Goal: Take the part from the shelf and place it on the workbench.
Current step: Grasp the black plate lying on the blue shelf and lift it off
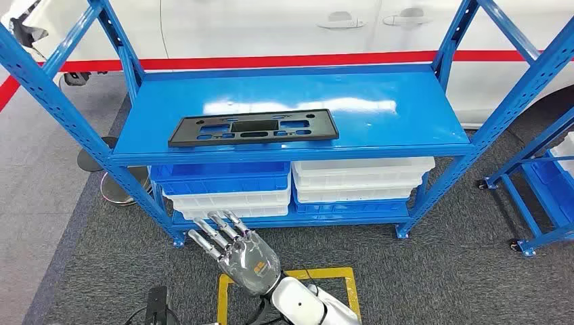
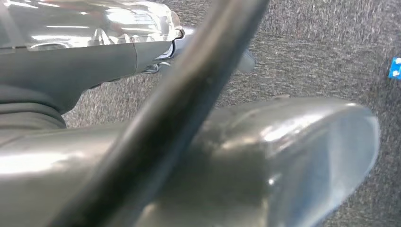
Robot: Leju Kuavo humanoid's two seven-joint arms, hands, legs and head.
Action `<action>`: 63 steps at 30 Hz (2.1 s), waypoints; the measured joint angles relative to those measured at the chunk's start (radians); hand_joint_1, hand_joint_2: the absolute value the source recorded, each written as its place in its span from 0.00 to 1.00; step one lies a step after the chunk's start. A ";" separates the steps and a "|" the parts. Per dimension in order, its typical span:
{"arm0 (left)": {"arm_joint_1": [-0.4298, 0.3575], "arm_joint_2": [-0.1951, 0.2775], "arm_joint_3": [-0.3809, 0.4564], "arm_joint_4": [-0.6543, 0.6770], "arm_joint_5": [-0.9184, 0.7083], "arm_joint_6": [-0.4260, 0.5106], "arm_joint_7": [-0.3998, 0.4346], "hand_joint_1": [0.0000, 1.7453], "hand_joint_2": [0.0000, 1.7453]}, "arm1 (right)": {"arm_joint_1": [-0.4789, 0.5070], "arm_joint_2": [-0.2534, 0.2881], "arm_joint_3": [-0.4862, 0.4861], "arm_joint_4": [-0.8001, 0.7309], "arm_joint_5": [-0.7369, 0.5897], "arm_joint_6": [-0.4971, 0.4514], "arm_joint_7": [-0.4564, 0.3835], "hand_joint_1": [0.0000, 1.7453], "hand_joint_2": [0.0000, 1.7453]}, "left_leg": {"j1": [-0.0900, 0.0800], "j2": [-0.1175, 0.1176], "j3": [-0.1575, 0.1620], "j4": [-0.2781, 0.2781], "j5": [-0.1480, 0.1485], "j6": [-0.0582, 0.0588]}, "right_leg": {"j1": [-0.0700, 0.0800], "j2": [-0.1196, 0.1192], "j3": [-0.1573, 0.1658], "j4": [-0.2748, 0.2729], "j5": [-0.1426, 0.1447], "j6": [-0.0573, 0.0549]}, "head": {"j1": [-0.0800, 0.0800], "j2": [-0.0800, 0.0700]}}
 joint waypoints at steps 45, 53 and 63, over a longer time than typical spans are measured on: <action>-0.058 0.089 -0.079 0.010 -0.179 -0.161 0.185 0.00 0.00 | -0.199 0.069 -0.006 0.180 -0.215 0.057 0.023 0.00 1.00 | -0.003 -0.004 0.099 -0.247 0.103 0.056 | 0.000 0.008 -0.135 0.265 -0.122 0.042 | 0.000 0.000; -0.057 0.089 -0.078 0.012 -0.202 -0.164 0.181 0.00 0.00 | -0.214 0.055 -0.075 0.192 -0.189 0.054 0.068 0.00 1.00 | -0.016 -0.008 0.130 -0.253 0.076 0.049 | 0.027 0.008 -0.081 0.039 0.038 -0.012 | 0.000 0.000; -0.049 0.101 -0.074 0.013 -0.240 -0.167 0.185 0.00 0.00 | -0.221 0.048 -0.150 0.231 -0.141 0.068 0.086 0.00 1.00 | -0.001 -0.001 -0.004 -0.024 0.020 0.002 | 0.006 0.008 -0.016 -0.003 0.015 -0.012 | 0.000 0.000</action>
